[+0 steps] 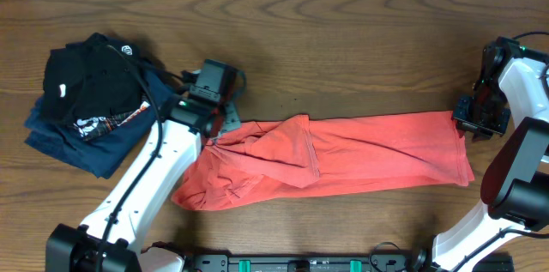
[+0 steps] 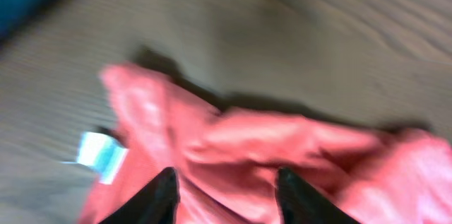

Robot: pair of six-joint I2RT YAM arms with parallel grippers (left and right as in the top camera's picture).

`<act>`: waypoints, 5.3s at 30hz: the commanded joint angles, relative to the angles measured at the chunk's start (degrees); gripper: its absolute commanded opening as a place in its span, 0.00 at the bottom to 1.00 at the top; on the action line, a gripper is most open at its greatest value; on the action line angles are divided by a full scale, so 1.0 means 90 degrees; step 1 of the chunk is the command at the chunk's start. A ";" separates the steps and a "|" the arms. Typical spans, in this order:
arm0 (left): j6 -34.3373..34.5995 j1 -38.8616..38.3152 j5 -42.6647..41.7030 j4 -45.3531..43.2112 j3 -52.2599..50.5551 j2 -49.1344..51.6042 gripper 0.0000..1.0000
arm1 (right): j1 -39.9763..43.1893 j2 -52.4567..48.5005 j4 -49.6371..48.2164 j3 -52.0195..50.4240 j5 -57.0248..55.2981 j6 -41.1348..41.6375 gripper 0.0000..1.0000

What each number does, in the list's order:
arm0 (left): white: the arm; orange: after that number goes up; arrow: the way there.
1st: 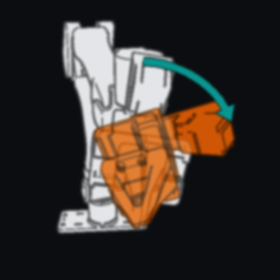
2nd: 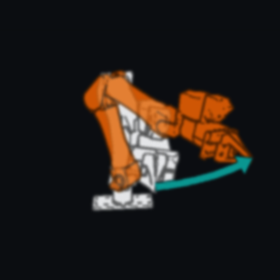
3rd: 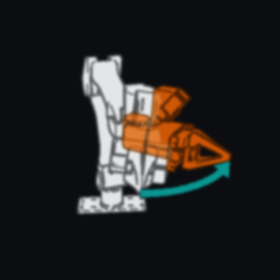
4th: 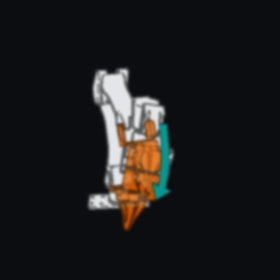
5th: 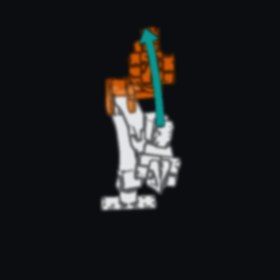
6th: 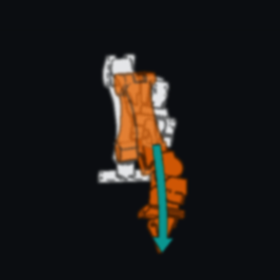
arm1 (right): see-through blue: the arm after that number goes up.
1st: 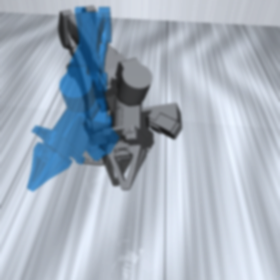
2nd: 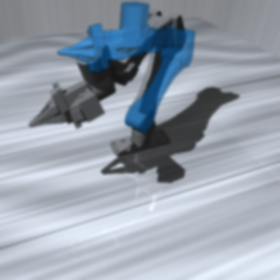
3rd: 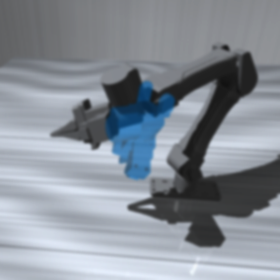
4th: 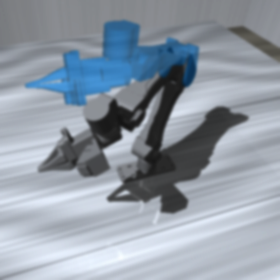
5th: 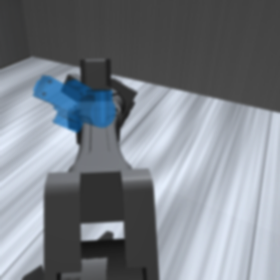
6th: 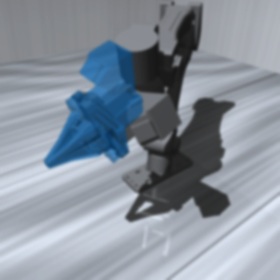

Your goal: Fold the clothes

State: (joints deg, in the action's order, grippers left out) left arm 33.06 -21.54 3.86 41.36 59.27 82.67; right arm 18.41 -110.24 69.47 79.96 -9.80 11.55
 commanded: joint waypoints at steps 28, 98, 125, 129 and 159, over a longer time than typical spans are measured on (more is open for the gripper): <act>-0.0440 -0.1010 -0.1311 -0.0236 0.0384 0.1676 0.53 | 0.0153 0.0083 0.0304 -0.0085 0.0362 -0.0566 0.35; -0.0624 -0.0792 -0.0969 0.0520 0.0476 0.0053 0.67 | -0.3827 0.0104 0.0539 -0.0238 0.0648 0.0338 0.06; -0.0624 -0.0792 -0.0874 0.0578 0.0476 0.0053 0.67 | -0.3735 0.0129 0.0027 -0.0168 0.2443 -0.0857 0.06; -0.0610 -0.0794 -0.0879 0.0765 0.0457 0.0053 0.76 | -0.3410 0.0418 0.0017 0.0024 0.1715 -0.0318 0.06; -0.0576 -0.0794 -0.2351 -0.0469 -0.0478 0.2293 0.88 | -0.2565 0.1542 0.0039 0.0022 0.0794 0.0017 0.49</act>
State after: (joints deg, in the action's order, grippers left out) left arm 28.47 -28.80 -11.51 37.19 56.03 100.47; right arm -4.82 -96.36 69.69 80.14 -1.98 11.14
